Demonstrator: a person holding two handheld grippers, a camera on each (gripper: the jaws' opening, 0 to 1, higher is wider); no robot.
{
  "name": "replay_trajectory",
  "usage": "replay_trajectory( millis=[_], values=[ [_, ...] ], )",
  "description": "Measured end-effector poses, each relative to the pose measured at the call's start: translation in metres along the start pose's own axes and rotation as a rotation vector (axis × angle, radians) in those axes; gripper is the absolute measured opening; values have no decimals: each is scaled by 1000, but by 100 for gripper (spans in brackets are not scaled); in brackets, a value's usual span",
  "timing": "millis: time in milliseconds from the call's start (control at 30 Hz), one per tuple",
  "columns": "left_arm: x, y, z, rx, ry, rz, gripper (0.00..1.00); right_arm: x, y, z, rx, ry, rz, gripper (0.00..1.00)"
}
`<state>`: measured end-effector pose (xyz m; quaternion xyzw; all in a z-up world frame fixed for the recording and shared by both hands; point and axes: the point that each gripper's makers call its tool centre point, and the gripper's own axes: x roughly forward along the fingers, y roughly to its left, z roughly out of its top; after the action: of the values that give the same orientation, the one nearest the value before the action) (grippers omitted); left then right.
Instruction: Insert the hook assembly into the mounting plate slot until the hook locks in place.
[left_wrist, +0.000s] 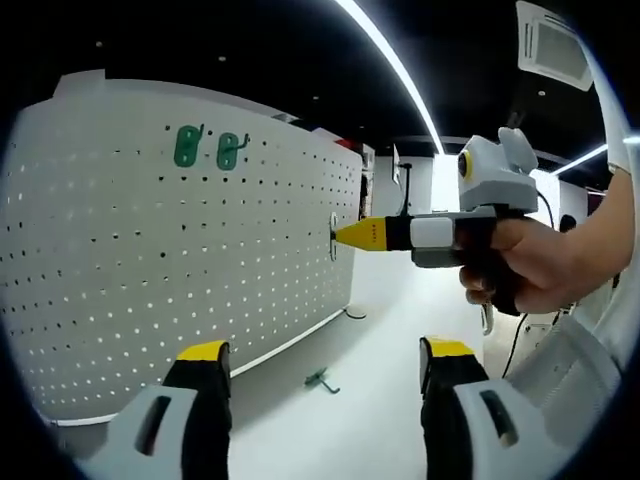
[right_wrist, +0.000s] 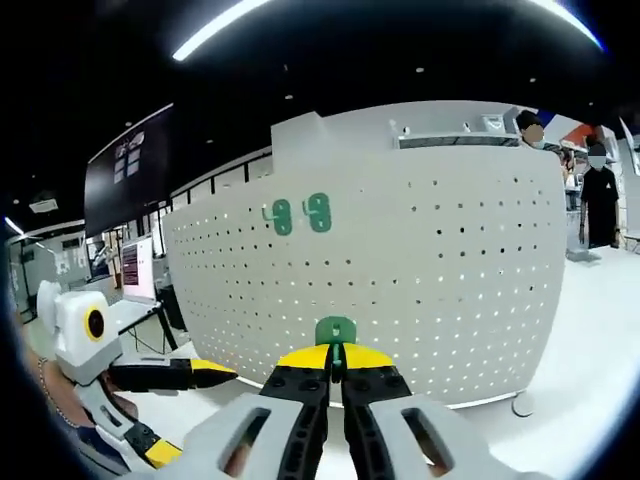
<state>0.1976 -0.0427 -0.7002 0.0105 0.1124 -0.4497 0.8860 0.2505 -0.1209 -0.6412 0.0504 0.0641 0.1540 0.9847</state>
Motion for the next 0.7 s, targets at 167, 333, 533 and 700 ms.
replay_trajectory(
  millis=[167,333,533,700],
  values=[
    [-3,2,-2,2,2,5,79,9,-5,11,0,-20,-9,0],
    [-5,4,-5,-7,3,10,79,17,-9,23,-2,-43,-15,0],
    [-12,6,-11,-12,13,18,79,28,-16,40,-4,-79,-24,0],
    [-19,8,-14,-17,15,32,79,37,-19,52,-11,-103,-28,0]
  ],
)
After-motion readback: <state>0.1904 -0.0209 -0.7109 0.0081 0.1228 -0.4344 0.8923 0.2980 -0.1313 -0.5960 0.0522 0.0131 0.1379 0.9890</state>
